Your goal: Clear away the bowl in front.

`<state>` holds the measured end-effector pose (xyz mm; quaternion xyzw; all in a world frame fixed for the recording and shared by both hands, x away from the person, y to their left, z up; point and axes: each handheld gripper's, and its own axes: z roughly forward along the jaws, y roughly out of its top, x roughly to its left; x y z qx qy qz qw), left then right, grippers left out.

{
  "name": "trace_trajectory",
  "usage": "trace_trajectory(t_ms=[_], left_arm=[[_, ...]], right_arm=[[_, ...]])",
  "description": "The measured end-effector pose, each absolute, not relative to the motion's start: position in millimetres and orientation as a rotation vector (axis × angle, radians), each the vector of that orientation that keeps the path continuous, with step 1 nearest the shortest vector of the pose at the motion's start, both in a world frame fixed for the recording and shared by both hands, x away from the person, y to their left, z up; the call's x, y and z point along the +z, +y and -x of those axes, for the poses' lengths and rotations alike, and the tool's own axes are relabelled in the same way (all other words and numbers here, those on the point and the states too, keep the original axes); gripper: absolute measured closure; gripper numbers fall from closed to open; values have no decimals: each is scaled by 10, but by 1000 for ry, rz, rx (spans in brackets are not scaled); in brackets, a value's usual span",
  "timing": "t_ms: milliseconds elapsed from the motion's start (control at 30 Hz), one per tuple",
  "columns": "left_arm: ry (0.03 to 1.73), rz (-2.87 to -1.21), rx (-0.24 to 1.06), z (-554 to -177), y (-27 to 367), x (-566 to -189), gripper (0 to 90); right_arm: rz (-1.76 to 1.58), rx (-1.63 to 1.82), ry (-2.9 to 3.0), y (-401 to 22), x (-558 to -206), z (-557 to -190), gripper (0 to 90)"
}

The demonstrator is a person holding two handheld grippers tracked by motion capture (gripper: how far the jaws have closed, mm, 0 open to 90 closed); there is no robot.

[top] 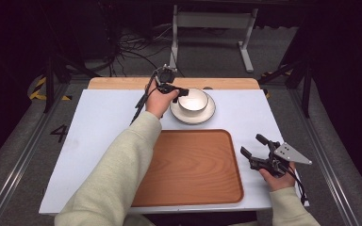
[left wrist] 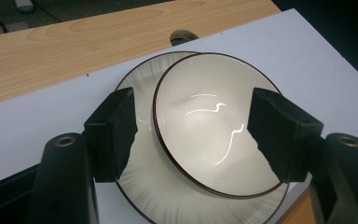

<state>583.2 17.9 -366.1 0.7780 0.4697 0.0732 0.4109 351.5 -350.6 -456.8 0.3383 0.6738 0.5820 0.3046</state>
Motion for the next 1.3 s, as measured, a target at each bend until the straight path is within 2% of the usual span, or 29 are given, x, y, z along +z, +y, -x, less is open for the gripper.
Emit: trace_trajectory(t_ms=[133,533,1067,1300], left_arm=[[1195,-1948,208,-5886,141,-3755,349],[1232,-1937,132,-5988,76,-3960,503],[1275,-1993,99,-6064,-27,-4139,546],[1324,-2019,93,-6068,-69,-4208,606]], right_arm=[[-893,1545,1784,-3510,-4569,-3511,164],[-894,1544,1777,-3508,-4570,-3508,166],[-904,1554,1765,-3510,-4571,-3500,170],[-902,1551,1762,-3512,-4572,-3499,172]])
